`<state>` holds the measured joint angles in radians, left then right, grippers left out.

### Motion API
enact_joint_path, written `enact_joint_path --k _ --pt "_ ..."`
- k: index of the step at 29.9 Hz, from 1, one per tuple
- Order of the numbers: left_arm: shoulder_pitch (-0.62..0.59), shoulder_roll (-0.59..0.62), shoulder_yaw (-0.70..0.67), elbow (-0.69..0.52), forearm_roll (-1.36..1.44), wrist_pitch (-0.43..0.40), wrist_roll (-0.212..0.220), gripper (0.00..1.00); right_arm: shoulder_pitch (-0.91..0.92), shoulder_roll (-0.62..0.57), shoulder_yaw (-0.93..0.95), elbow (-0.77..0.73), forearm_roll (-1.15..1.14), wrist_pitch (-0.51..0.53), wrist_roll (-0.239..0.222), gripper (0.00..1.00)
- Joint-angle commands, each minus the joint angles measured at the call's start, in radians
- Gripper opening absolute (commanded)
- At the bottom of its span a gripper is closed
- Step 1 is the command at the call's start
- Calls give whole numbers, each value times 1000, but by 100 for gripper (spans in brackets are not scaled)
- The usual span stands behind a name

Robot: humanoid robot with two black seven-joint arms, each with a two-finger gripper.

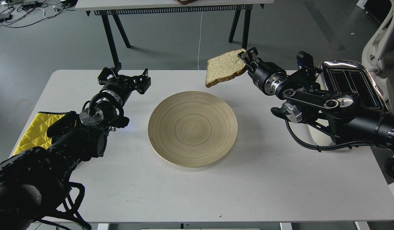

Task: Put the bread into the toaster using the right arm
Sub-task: 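Lift the bread slice up off the plate with the right gripper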

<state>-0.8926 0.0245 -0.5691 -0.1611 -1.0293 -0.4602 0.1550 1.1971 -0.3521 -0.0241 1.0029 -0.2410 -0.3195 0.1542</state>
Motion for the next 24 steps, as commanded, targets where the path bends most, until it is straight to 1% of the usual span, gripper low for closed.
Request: enact_joint_path --k 1,4,6,8,10,15,18,21,24 --pt "0 0 0 0 0 0 0 100 88 -129 6 71 3 4 -8 14" --pt "0 0 0 0 0 0 0 100 160 -264 -10 149 3 7 -15 14" --pt "0 0 0 0 0 0 0 100 211 -343 -37 190 -4 11 -31 14" --pt "0 0 0 0 0 0 0 100 272 -407 -95 215 -8 16 -47 14" --pt "0 0 0 0 0 0 0 100 338 -461 -178 230 -26 19 -48 15" --pt "0 0 0 0 0 0 0 100 505 -571 -400 276 -115 59 -62 15" --pt "0 0 0 0 0 0 0 100 574 -619 -500 305 -153 66 -65 14" --pt "0 0 0 0 0 0 0 100 599 -668 -557 327 -228 68 -94 14" --pt "0 0 0 0 0 0 0 100 599 -715 -567 342 -296 80 -117 14"
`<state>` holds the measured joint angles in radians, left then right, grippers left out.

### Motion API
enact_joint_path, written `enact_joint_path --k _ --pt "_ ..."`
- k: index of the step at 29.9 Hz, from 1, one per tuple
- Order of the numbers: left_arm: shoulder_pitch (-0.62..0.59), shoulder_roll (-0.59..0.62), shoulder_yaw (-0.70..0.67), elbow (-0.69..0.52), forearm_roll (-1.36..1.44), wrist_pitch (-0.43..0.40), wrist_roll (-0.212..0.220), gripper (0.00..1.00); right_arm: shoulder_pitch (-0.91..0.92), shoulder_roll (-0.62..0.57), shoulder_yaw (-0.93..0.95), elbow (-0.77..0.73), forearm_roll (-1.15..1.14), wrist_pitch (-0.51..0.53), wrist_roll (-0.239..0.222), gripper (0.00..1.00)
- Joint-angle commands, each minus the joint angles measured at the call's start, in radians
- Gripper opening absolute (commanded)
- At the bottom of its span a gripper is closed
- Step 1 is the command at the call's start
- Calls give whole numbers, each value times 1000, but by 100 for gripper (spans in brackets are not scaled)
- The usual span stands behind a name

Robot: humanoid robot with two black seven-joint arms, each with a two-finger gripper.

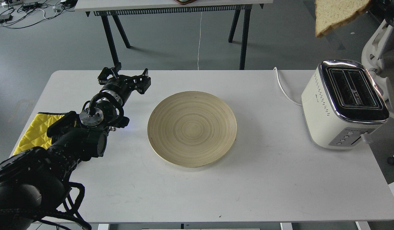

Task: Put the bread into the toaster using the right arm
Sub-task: 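Lift the bread slice up off the plate with the right gripper, then carry the bread over the toaster slot with the right gripper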

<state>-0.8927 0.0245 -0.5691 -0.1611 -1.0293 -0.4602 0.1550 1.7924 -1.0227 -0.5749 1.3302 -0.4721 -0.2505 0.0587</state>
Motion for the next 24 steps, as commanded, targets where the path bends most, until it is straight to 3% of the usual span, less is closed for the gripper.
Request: enact_joint_path --k 1,24 --pt "0 0 0 0 0 0 0 100 5 -62 -20 17 -80 25 -22 14" --pt "0 0 0 0 0 0 0 100 4 -92 -180 101 -165 13 -60 11"
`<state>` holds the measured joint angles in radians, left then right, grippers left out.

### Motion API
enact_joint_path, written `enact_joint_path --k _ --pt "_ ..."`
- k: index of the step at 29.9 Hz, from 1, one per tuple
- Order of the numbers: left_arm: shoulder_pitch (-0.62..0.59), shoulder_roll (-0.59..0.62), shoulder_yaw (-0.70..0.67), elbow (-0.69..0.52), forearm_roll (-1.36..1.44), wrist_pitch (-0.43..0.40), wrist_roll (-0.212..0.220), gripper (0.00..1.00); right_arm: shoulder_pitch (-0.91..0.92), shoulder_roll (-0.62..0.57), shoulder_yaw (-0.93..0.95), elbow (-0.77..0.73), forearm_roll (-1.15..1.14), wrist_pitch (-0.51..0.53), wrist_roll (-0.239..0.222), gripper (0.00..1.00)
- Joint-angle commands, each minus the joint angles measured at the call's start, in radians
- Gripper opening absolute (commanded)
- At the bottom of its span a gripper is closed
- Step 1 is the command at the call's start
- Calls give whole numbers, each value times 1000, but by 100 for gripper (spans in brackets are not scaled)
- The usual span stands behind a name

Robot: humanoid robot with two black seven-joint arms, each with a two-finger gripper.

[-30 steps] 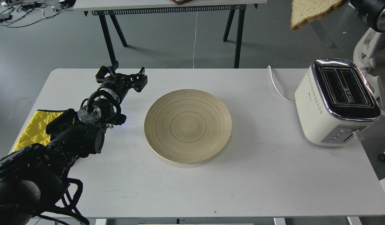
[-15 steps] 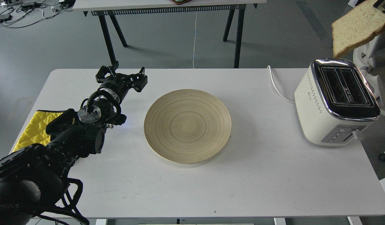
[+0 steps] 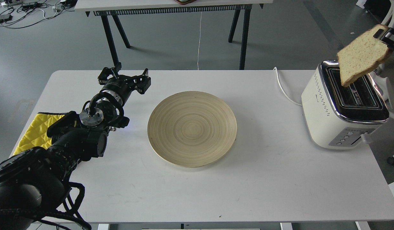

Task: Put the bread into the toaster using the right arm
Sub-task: 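Carry the bread over the toaster slot with the right gripper, then lower the bread into the toaster slot and open the right gripper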

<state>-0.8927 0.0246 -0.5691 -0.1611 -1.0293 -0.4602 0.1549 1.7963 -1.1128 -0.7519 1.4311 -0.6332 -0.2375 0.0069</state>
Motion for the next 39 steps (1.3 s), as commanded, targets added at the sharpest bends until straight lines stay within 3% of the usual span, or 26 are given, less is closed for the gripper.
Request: enact_joint_path --k 1,39 --pt "0 0 0 0 0 0 0 100 0 -2 -4 0 -5 0 -10 11" --pt "0 0 0 0 0 0 0 100 -21 21 -50 14 -39 1 -13 11"
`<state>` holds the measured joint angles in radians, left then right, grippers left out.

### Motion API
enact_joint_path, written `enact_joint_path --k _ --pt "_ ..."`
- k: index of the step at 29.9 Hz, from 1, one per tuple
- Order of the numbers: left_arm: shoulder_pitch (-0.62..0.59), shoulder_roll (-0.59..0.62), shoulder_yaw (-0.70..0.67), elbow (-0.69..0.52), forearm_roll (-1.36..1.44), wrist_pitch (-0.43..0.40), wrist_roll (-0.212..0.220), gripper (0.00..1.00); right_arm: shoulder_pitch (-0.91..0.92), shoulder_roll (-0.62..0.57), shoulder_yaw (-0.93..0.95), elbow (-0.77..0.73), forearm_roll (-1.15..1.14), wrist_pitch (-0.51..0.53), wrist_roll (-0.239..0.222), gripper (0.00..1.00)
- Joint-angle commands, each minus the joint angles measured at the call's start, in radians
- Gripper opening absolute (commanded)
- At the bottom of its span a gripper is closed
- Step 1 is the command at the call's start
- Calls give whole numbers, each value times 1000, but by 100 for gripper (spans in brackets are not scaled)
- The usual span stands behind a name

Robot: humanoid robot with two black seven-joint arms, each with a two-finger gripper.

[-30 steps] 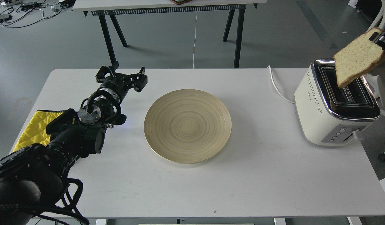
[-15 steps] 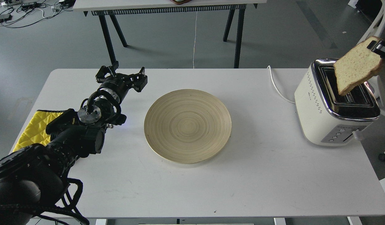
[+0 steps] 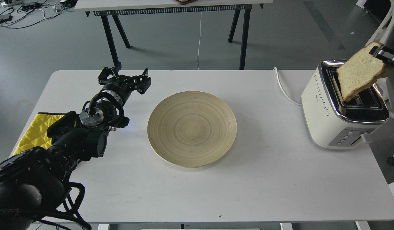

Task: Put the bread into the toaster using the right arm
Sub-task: 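Lower the bread into the toaster slot and open the right gripper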

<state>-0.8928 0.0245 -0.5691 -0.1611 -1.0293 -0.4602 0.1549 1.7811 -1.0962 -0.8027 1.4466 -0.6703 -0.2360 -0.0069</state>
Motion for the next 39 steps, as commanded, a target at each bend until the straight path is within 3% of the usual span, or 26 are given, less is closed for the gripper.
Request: enact_joint_path --k 1,20,39 --pt "0 0 0 0 0 0 0 100 -8 7 0 -2 -2 0 1 11" --pt "0 0 0 0 0 0 0 100 -72 29 0 -9 0 -3 -1 11" --pt "0 0 0 0 0 0 0 100 -175 142 14 -94 17 -32 -1 12"
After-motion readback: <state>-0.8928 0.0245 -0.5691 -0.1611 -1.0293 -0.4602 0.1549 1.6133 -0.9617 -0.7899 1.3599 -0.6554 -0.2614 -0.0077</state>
